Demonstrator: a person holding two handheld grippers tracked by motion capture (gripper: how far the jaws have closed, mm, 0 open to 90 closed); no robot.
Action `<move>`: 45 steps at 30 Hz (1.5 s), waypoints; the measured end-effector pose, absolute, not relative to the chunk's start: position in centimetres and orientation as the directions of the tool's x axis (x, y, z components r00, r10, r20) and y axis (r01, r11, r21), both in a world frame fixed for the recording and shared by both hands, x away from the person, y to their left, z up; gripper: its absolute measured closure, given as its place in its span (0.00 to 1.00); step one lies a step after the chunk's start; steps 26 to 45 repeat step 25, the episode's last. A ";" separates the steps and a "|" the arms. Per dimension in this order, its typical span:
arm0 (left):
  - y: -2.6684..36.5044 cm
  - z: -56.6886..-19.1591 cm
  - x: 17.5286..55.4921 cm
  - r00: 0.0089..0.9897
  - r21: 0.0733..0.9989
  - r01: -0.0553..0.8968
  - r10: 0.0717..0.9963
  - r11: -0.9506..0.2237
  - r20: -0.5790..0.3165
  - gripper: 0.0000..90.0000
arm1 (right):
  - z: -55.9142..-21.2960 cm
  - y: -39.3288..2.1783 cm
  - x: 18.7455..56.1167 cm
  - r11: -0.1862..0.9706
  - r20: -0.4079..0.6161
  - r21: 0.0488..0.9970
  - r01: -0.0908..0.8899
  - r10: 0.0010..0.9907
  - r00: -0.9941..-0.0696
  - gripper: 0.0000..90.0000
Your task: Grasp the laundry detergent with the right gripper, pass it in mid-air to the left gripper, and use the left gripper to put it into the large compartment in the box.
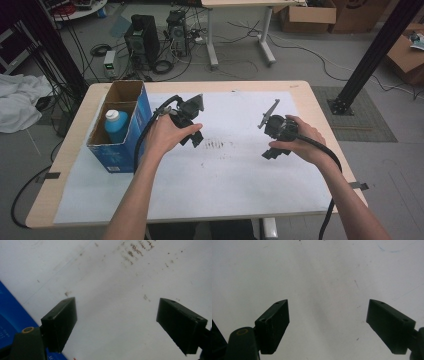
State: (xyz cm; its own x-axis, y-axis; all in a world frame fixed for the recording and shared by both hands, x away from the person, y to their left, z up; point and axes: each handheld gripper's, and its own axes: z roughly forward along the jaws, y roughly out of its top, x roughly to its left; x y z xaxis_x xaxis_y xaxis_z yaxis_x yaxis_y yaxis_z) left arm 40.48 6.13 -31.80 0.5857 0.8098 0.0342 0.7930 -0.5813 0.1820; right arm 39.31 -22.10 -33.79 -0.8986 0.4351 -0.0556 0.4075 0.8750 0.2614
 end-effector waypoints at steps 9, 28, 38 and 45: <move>5.9 -32.1 40.4 0.593 0.177 0.788 0.804 -0.589 0.033 0.19 | -34.0 -22.1 39.3 0.876 -0.054 0.257 0.409 0.435 -0.899 0.21; 5.8 -31.7 40.1 0.600 0.193 0.782 0.800 -0.592 0.024 0.19 | -34.0 -22.4 39.2 0.874 -0.056 0.253 0.415 0.441 -0.896 0.21; 5.8 -31.7 40.1 0.600 0.193 0.782 0.800 -0.592 0.024 0.19 | -34.0 -22.4 39.2 0.874 -0.056 0.253 0.415 0.441 -0.896 0.21; 5.8 -31.7 40.1 0.600 0.193 0.782 0.800 -0.592 0.024 0.19 | -34.0 -22.4 39.2 0.874 -0.056 0.253 0.415 0.441 -0.896 0.21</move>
